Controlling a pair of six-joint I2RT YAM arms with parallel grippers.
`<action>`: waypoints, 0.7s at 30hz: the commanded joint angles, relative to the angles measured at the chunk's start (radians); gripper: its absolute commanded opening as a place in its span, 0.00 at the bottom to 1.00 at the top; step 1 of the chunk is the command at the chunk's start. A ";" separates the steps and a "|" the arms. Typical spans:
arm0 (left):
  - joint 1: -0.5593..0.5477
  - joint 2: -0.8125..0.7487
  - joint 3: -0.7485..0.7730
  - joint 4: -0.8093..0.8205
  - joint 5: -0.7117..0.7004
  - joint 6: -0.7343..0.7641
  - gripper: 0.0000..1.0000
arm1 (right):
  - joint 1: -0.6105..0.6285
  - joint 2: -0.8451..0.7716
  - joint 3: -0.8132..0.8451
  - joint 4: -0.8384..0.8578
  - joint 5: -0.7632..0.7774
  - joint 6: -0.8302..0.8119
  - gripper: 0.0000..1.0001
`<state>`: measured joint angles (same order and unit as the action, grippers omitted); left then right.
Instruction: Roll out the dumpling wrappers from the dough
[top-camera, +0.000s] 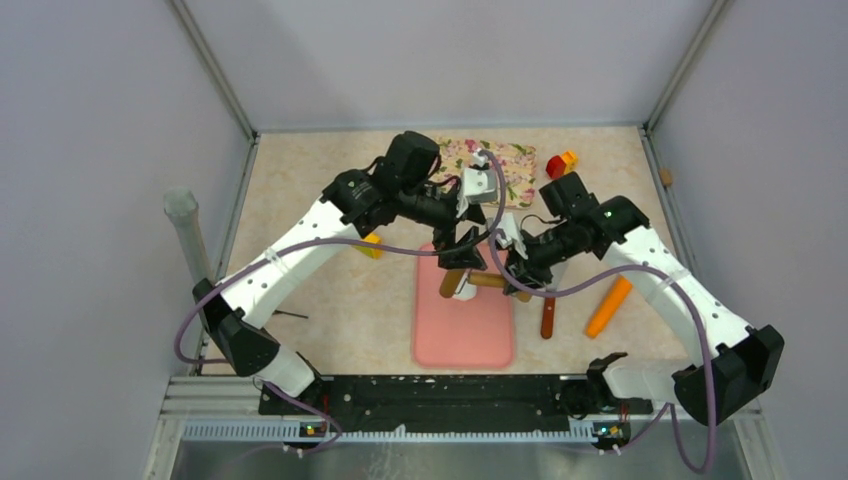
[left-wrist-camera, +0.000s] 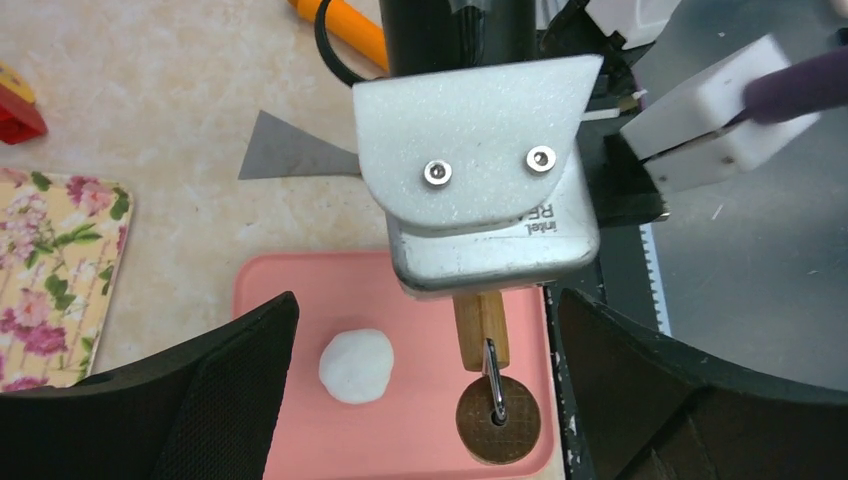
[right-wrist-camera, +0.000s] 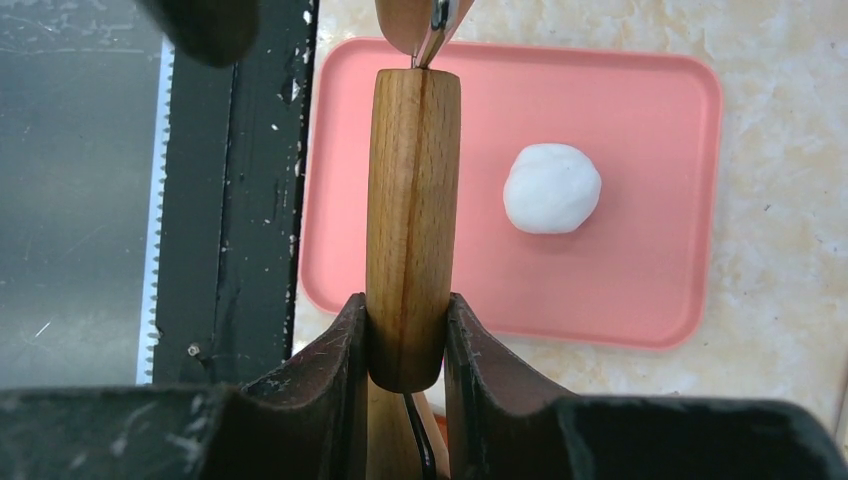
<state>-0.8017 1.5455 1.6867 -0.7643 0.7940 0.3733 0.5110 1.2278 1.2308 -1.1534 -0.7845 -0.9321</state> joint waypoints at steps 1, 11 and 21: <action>-0.041 0.020 0.014 -0.085 -0.129 0.097 0.98 | -0.026 -0.003 0.048 0.035 -0.062 0.026 0.00; -0.080 0.152 0.059 -0.219 -0.286 0.091 0.75 | -0.057 0.020 0.086 0.067 -0.088 0.098 0.00; -0.100 0.196 0.087 -0.317 -0.215 0.124 0.78 | -0.140 0.015 0.106 0.148 -0.155 0.173 0.00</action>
<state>-0.8658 1.7077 1.7733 -0.9516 0.5541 0.4187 0.4248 1.2552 1.2575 -1.1252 -0.8036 -0.8364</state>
